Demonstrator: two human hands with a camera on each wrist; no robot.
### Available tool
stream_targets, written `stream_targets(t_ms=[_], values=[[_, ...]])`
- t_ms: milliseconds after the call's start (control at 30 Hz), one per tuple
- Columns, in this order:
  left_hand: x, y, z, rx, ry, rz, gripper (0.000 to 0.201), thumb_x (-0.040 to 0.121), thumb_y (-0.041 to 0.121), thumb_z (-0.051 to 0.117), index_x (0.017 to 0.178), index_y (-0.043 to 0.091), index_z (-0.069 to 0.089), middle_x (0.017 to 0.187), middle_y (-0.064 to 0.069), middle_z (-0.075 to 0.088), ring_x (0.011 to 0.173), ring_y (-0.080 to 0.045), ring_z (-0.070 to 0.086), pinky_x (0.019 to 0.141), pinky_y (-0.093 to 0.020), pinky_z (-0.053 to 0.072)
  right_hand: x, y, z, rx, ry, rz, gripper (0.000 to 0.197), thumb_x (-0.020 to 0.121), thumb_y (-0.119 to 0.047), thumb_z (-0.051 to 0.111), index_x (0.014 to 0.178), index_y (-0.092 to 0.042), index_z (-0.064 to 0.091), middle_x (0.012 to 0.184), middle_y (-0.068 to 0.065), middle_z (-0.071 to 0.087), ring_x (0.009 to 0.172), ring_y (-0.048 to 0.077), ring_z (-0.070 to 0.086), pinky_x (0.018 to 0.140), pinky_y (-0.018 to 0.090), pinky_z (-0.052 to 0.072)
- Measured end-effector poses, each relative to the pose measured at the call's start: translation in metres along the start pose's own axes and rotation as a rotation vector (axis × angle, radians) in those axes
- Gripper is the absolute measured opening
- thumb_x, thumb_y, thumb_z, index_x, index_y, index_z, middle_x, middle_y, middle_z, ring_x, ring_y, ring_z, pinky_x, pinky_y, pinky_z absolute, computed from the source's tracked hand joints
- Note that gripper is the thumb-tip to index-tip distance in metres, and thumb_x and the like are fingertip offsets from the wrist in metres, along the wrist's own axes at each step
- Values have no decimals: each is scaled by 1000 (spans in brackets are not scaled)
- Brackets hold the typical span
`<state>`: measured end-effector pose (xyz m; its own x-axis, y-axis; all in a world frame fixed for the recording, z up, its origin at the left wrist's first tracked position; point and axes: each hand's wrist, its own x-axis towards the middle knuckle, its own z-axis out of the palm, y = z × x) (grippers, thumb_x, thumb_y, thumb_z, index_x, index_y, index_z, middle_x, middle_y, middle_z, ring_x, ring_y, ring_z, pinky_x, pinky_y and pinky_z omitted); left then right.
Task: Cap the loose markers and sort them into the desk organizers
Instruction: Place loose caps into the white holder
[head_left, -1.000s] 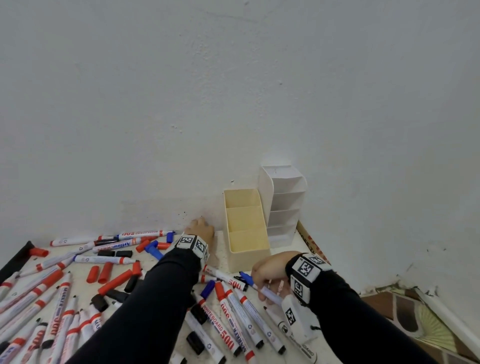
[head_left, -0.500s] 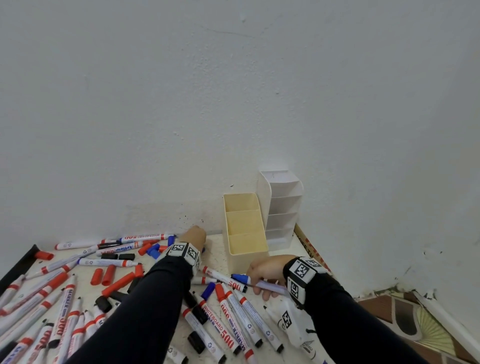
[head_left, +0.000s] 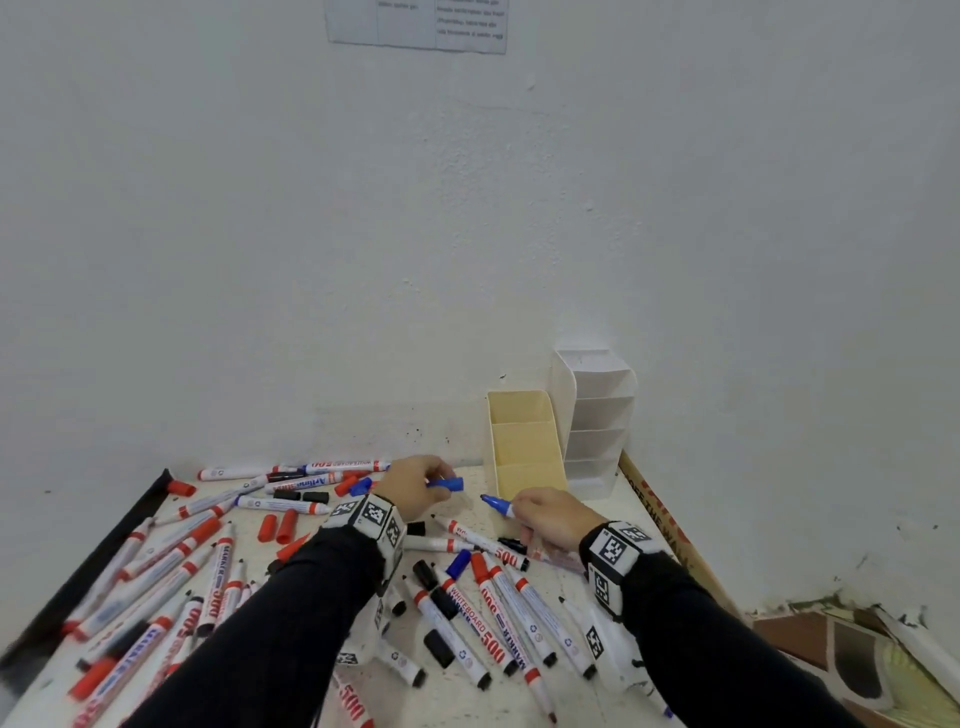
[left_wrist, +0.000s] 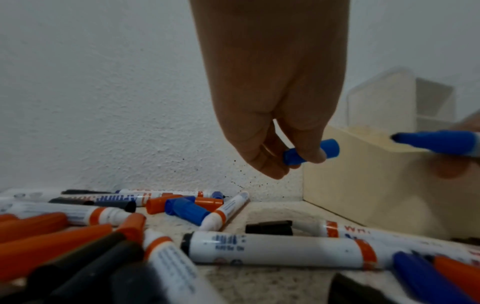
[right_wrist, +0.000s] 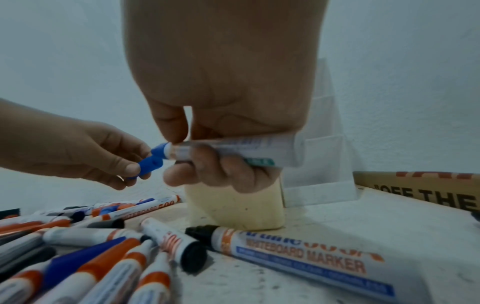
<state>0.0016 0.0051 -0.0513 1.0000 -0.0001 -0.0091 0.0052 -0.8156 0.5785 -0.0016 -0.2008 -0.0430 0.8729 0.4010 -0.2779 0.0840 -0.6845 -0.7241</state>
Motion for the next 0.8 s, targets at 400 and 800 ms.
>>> stream_targets(t_ms=[400,800], values=[[-63,32,-14,-13,-191,125,20,90,18,56,108,17,64,98,0,63,86,-9,54,76,-19,40,-28,-23,17,-249,50,-233,26,88,-29,46,103,-17,63,86,-1,60,80,16,56,74,31,45],[-85,55,13,-106,177,276,15,97,9,29,99,19,39,57,2,42,48,-13,38,49,-30,34,-53,-32,28,-67,-8,-325,42,101,-32,20,64,-21,37,56,-3,37,47,5,37,58,27,34]])
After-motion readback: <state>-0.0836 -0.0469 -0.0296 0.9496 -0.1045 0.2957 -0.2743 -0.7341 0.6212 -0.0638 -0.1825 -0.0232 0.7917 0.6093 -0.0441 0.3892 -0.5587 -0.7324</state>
